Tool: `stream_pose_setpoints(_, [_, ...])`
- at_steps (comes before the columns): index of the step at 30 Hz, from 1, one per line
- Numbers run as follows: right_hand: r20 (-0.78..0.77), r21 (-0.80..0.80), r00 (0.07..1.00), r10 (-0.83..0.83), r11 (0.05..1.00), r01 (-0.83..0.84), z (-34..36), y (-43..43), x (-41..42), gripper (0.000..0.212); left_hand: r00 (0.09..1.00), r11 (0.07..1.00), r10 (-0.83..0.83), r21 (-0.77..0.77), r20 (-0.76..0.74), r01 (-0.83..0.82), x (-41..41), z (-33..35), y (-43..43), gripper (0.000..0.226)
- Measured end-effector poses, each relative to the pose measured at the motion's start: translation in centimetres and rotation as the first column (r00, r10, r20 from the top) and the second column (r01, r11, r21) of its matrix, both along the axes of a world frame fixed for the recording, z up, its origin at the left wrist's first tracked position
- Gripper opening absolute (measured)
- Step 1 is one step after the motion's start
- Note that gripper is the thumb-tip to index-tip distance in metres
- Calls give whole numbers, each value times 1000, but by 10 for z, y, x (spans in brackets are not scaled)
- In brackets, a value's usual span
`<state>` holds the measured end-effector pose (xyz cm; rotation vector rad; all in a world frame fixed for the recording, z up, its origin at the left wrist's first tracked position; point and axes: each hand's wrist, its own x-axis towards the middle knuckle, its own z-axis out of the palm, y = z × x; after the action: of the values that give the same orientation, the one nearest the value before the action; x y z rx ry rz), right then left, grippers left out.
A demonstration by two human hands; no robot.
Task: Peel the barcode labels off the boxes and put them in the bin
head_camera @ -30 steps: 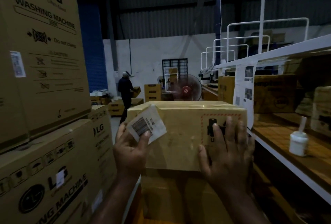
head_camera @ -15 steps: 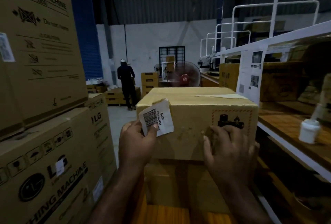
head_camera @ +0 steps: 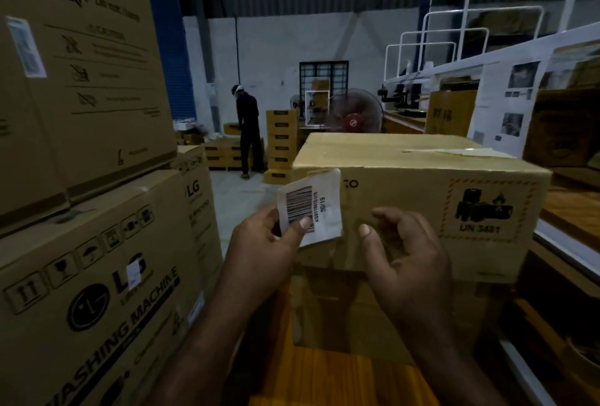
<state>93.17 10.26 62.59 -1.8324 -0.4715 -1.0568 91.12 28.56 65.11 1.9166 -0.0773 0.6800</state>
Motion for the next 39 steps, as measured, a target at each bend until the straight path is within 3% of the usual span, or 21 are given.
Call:
stream_pose_setpoints(4, [-99,116,978,182,979,-170,-2,28,-14,29,969,982,-187,-14,-159,187,-20,-8,18,21])
stream_pose_setpoints(7, [-236,274,866,440,885,-376,-8,46,-24,20,947,969,-240,-3,-214,245,-37,-18,32,19])
stream_pose_setpoints(11, [-371,357,688,624,780,-514,-14,63,-28,8,958,987,-162,-44,-238,156,-57,-30,50,18])
stream_pose_setpoints(15, [-470,424,483,739,669,-610,-21,75,-26,6,980,974,-27,-226,-198,-19,-82,-45,67,15])
stream_pose_setpoints(18, [-589,413,282,757,582,-700,-31,85,-29,3,972,933,137,-303,-193,-192,-111,-57,71,7])
stream_pose_setpoints(21, [-675,380,146,723,511,-771,-43,95,-38,4,932,885,277,-316,-234,-342,-142,-72,69,14])
stream_pose_setpoints(26, [-708,361,4,706,367,-858,-65,99,-63,10,842,795,450,-296,-297,-529,-201,-99,47,7])
stream_pose_setpoints(30, [-740,319,-76,669,249,-915,-85,100,-93,8,758,661,565,-372,-325,-652,-248,-115,21,8])
stream_pose_setpoints(34, [-744,405,-187,641,211,-890,-102,102,-125,6,677,471,648,-514,-349,-716,-289,-130,7,24])
stream_pose_setpoints(39, [-768,491,-338,544,160,-856,-114,107,-152,6,658,396,658,-574,-367,-717,-325,-145,-10,19])
